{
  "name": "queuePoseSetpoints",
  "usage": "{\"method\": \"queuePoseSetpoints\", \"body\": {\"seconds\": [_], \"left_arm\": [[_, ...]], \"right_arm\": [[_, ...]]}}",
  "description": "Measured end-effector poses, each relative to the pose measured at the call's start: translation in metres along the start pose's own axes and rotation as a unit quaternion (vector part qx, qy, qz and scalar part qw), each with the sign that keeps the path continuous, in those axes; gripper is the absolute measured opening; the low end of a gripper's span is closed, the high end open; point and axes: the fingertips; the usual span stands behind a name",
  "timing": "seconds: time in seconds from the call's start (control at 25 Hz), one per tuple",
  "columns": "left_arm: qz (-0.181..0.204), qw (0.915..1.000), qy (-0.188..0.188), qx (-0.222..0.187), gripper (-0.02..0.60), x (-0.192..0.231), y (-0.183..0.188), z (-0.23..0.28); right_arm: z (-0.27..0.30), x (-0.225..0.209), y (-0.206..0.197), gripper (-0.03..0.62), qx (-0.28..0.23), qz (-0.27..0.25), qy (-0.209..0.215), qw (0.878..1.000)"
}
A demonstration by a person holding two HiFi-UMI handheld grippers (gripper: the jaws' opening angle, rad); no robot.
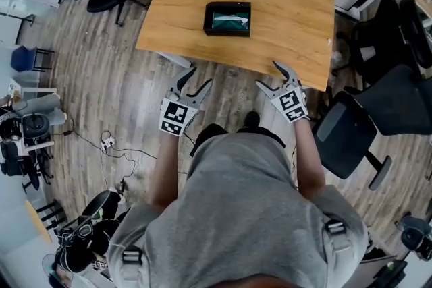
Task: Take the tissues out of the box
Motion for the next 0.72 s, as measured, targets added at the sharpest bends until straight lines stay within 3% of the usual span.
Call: {"method": "queuePoseSetpoints", "body": {"seconds": [0.28, 0.72], "left_arm": [[0.009, 0.9999, -0.006, 0.002, 0.241, -0.004, 0.010, 0.018], [-0.022, 0.9994, -0.027, 0.002, 0.241, 0.006, -0.004, 0.035]], "right_arm": [[-0.004, -0.012, -0.013, 0.359, 0.007, 0.008, -0.001, 1.000], [0.011, -0.020, -0.011, 0.357, 0.025, 0.003, -0.001, 1.000]]}}
Point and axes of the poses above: the fingertips, and each gripper's own axes: z forward along the fingers, x to its left, y out of its top, and after that the axes turned 14 degrees about -y, right-handed
